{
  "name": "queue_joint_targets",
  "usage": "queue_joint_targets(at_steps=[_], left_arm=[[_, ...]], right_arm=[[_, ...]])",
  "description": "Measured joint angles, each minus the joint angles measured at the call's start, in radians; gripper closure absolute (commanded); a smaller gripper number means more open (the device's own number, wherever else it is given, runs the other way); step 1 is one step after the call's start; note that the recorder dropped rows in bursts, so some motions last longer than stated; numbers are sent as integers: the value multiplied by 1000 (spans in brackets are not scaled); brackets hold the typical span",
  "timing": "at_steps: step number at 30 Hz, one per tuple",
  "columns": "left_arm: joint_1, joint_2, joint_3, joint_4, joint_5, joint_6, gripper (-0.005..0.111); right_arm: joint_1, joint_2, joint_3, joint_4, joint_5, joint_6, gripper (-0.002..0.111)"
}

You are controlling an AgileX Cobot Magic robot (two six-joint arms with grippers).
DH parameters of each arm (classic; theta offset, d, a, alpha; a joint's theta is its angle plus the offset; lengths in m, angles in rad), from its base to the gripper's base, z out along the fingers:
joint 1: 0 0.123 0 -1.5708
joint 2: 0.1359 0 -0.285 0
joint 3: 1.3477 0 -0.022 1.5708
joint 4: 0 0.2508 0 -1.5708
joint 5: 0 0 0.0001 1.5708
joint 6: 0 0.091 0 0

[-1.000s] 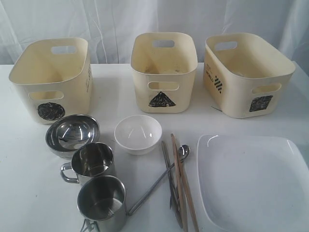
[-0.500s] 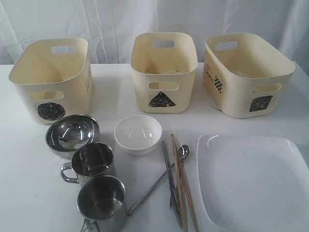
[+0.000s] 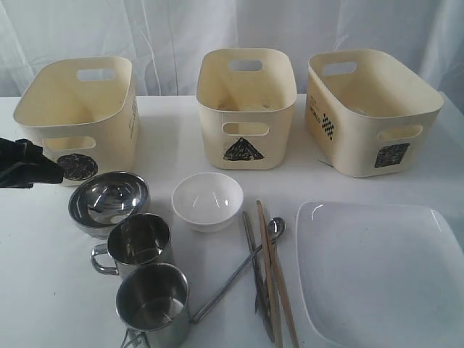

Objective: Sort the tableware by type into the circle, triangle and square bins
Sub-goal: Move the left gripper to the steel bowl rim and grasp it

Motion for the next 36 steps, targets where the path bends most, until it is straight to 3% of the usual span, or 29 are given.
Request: queue_joint_targets(at_steps=[10, 32, 34, 36], left_arm=[[-153, 113, 0, 91, -159, -30, 47], [-159, 351, -101, 128, -247, -42, 47], [-159, 376, -104, 128, -248, -42, 52], [-159, 396, -106, 128, -248, -42, 66]], right_arm=[[0, 0, 0, 0, 0, 0, 108], [0, 0, 0, 0, 0, 0, 108], [0, 0, 0, 0, 0, 0, 108], [0, 0, 0, 0, 0, 0, 108]])
